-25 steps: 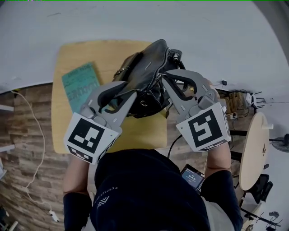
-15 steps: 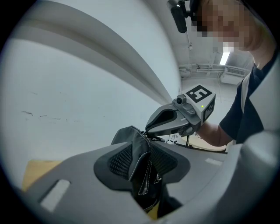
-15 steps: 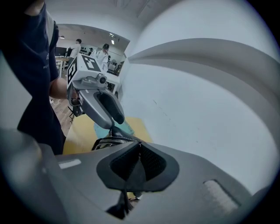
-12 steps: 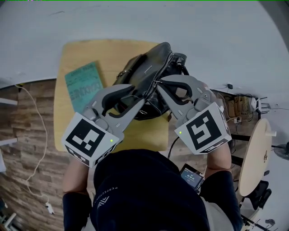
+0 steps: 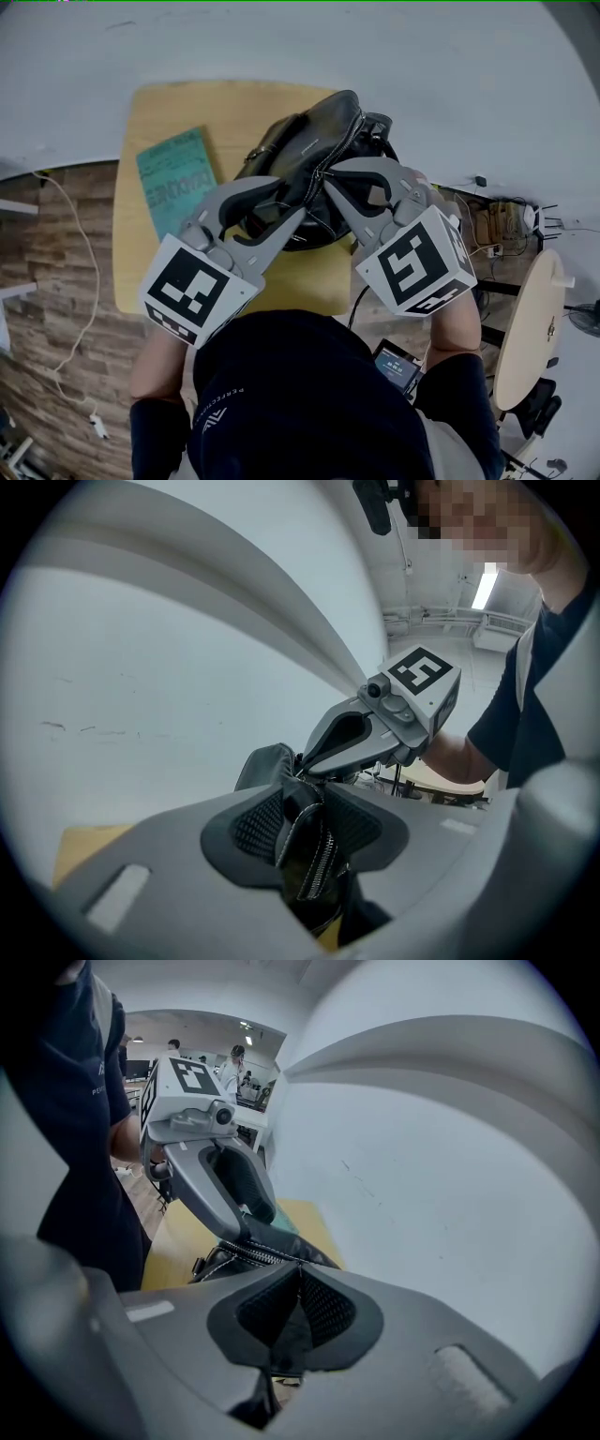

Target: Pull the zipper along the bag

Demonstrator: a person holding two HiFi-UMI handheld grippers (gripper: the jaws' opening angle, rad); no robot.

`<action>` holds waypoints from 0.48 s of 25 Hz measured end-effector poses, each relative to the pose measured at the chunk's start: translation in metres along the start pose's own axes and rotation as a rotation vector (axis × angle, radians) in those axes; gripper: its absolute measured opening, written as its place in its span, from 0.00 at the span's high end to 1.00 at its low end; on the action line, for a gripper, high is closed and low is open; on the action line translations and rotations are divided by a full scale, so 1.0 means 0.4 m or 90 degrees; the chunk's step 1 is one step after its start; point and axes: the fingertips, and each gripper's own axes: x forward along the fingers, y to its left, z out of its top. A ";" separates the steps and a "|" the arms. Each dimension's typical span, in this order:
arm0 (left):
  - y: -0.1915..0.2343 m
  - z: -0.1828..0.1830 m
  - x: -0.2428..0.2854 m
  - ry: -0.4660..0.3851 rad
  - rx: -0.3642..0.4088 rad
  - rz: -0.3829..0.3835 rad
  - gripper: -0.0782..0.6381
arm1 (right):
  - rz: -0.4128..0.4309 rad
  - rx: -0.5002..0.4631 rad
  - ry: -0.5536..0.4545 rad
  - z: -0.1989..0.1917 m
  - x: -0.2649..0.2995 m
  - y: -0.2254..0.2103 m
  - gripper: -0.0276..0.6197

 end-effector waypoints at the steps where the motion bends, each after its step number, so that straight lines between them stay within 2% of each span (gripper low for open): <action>1: 0.000 0.000 0.000 0.000 -0.001 0.000 0.68 | -0.001 0.003 -0.001 0.000 -0.001 -0.003 0.93; 8: -0.001 -0.008 -0.004 0.013 -0.033 -0.016 0.70 | -0.025 0.018 0.000 -0.010 -0.008 -0.033 0.93; 12: -0.001 -0.006 -0.008 0.015 -0.042 -0.027 0.70 | -0.065 0.024 0.012 -0.029 -0.015 -0.073 0.93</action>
